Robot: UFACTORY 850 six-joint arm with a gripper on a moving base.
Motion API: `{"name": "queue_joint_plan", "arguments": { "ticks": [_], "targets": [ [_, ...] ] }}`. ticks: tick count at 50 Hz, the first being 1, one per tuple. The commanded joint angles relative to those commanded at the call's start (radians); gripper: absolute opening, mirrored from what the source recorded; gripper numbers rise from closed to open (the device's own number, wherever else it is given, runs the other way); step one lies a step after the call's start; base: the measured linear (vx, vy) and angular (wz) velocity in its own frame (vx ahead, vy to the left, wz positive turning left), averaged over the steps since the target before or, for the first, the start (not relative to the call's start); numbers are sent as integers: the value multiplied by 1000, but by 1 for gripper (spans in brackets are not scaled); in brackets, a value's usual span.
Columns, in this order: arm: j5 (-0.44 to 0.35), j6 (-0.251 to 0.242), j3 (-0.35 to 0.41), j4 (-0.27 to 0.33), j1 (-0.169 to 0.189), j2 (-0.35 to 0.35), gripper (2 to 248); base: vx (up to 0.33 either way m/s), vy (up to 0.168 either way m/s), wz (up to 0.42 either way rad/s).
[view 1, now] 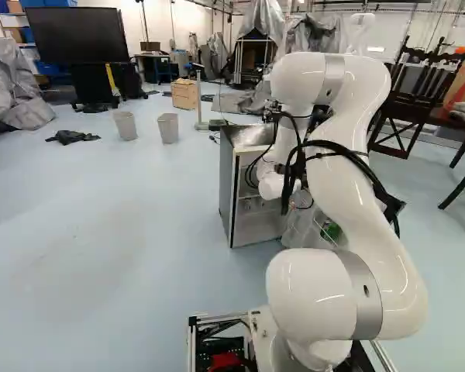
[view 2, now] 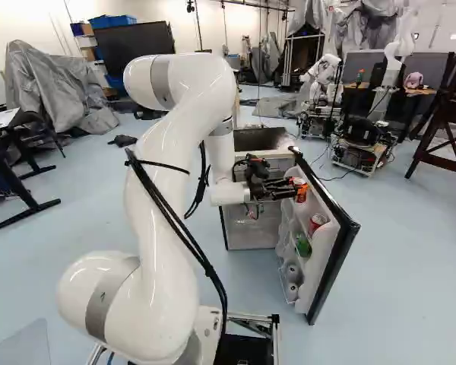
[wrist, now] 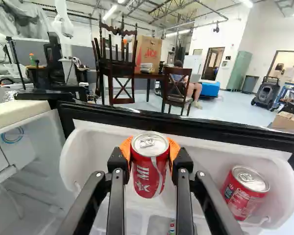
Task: Grab a drink from the fridge
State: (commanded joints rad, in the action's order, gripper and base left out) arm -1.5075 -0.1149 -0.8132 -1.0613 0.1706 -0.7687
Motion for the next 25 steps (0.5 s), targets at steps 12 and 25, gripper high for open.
{"name": "queue_joint_plan", "arguments": {
  "ticks": [12,25],
  "targets": [
    [-18,0,14,8,-13,7,96,0,0,0],
    [-20,0,34,34,-32,18,96,0,0,0]
  ]
}}
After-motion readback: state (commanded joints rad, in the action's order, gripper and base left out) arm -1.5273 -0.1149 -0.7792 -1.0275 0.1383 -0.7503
